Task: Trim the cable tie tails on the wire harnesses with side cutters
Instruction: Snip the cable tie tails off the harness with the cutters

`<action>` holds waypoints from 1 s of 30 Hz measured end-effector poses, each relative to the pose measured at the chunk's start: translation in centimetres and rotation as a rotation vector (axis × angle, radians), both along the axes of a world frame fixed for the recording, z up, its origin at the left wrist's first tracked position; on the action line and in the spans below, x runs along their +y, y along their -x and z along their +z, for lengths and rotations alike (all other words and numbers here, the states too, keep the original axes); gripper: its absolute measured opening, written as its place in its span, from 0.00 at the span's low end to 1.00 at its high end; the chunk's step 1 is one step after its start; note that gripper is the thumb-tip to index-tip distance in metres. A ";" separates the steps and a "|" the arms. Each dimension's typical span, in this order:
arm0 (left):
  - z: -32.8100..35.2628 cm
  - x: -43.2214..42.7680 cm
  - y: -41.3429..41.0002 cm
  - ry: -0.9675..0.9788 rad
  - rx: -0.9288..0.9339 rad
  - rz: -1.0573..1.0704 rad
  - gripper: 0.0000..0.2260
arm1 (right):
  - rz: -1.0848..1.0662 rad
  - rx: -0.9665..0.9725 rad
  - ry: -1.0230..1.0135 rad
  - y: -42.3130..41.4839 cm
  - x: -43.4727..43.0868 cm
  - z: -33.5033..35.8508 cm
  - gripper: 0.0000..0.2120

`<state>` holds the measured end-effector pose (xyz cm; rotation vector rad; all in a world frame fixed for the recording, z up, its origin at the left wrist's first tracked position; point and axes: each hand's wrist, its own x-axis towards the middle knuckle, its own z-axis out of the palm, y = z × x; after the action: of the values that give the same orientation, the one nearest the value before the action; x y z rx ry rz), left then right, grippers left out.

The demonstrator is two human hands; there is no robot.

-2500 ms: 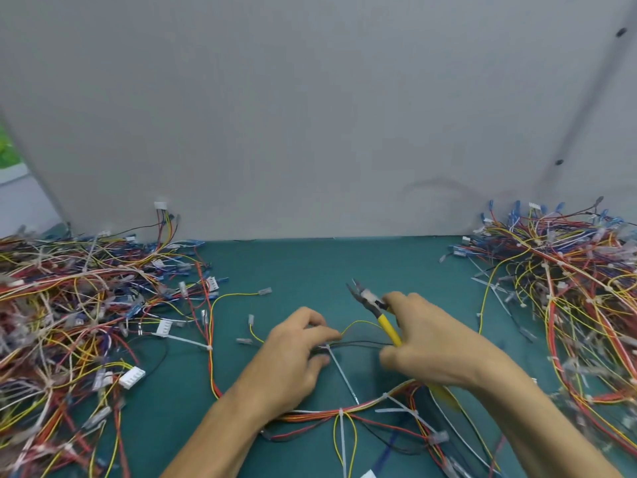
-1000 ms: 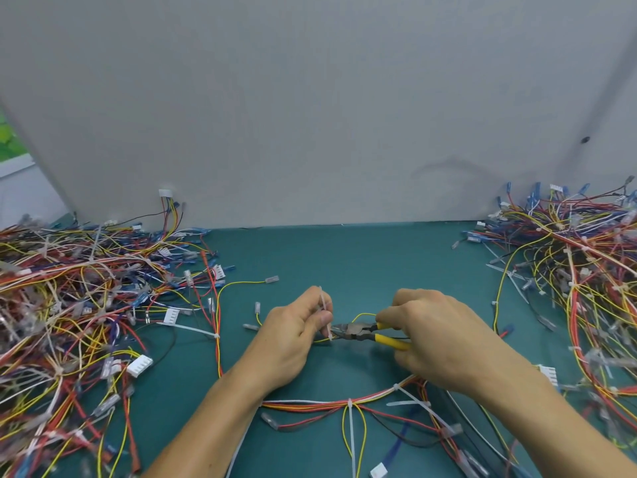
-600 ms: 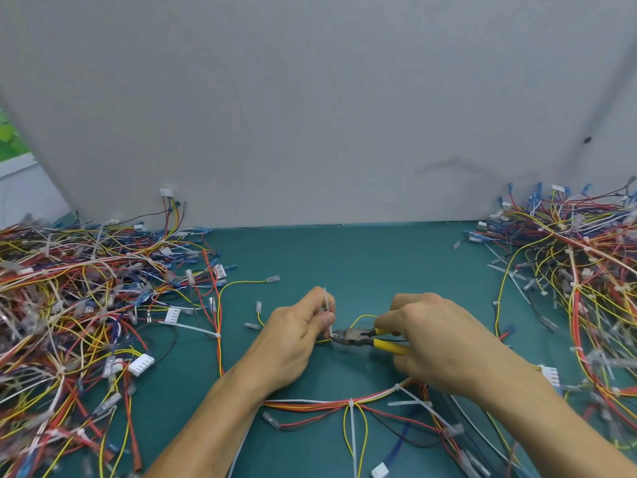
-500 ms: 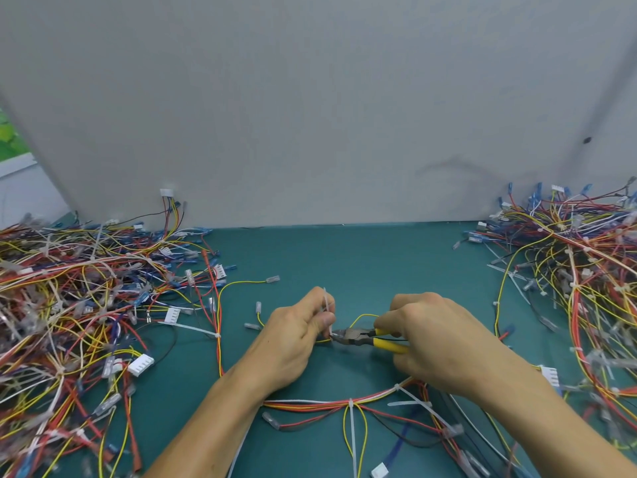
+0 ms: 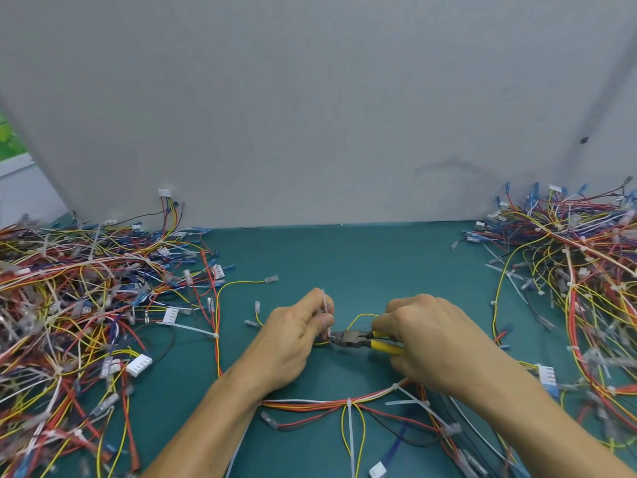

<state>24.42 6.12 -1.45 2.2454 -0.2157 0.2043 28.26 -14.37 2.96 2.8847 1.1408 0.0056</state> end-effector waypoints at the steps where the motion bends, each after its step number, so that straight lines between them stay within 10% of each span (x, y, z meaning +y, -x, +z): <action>1: 0.0 0.0 0.0 -0.007 -0.001 0.000 0.08 | -0.005 0.007 0.002 0.0 0.0 0.0 0.04; 9: 0.1 0.2 0.0 0.048 -0.004 0.020 0.07 | -0.031 0.062 0.006 0.2 0.1 -0.5 0.04; 20: 3.0 -1.3 1.4 0.815 0.201 0.173 0.05 | -0.181 -0.005 -0.299 -0.3 -3.1 2.8 0.14; 26: 3.5 -4.1 3.3 0.663 0.249 0.007 0.11 | -0.201 -0.002 -0.224 1.1 -5.7 3.1 0.18; 30: 2.5 -5.1 4.1 0.166 0.169 -0.146 0.10 | -0.193 0.008 -0.140 2.5 -7.3 2.2 0.18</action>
<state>20.31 1.01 1.06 2.0598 -0.2605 -0.0447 25.73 -21.71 5.13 3.1087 0.8926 0.0708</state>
